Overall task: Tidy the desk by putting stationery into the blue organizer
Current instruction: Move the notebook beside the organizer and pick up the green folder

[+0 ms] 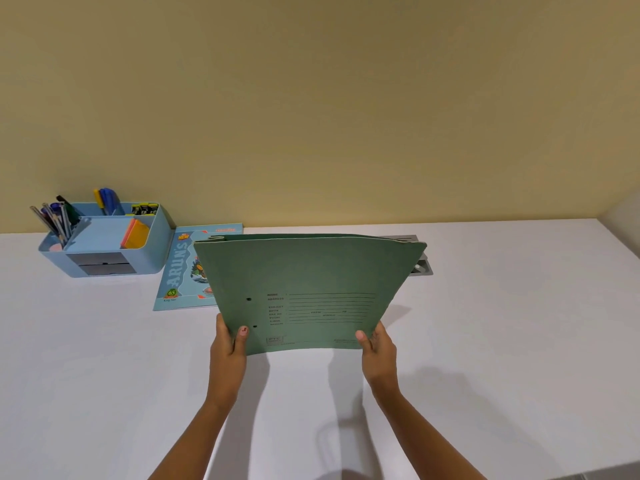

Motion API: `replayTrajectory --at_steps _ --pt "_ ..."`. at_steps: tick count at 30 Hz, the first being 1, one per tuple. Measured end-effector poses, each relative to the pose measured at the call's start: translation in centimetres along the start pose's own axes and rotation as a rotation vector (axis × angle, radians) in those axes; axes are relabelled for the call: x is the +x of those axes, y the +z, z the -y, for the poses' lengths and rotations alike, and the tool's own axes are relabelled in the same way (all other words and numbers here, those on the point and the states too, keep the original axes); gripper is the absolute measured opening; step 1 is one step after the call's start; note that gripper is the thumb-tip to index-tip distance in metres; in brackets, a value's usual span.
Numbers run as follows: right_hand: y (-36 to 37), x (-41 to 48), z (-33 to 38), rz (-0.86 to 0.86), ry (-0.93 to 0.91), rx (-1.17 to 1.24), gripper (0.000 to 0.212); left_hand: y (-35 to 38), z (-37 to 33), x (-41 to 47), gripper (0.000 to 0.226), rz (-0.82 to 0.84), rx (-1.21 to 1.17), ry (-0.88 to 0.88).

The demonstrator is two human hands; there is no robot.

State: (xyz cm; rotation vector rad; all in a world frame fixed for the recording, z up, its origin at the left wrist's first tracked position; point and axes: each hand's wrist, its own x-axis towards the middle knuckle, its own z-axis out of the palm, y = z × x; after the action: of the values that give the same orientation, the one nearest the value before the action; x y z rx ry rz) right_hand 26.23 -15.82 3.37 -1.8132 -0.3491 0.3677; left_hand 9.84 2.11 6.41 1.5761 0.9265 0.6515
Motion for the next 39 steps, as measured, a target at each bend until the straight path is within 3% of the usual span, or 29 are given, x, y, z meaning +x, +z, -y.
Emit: replayTrajectory --at_steps 6,12,18,21,25,28,31,39 --pt "-0.1 0.3 -1.7 0.052 0.030 -0.122 0.033 -0.1 1.9 -0.1 0.042 0.096 0.110 -0.093" --pt "-1.3 -0.8 -1.2 0.059 0.031 -0.025 0.040 -0.1 2.3 -0.9 0.028 0.043 0.114 -0.082" --pt "-3.2 -2.4 -1.4 0.056 0.175 0.022 0.028 1.1 2.2 -0.9 0.019 0.046 0.139 -0.126" --pt "-4.8 -3.1 -0.5 0.022 0.274 0.358 0.015 2.2 1.5 -0.7 0.021 0.024 0.090 -0.131" --pt "-6.1 -3.7 0.8 -0.038 0.417 0.916 0.036 4.9 0.2 -1.1 0.030 0.053 -0.024 -0.189" --pt "-5.6 -4.2 1.8 0.000 0.421 1.075 0.045 7.3 -0.9 -2.0 0.033 0.123 -0.100 -0.220" --pt "-4.6 -4.4 2.7 0.067 0.364 1.061 0.049 9.6 -2.2 -2.8 0.034 0.190 -0.132 -0.235" --pt "-7.9 -3.9 3.3 -0.114 0.213 0.745 0.047 13.7 -3.4 -3.8 0.019 0.303 -0.109 -0.300"
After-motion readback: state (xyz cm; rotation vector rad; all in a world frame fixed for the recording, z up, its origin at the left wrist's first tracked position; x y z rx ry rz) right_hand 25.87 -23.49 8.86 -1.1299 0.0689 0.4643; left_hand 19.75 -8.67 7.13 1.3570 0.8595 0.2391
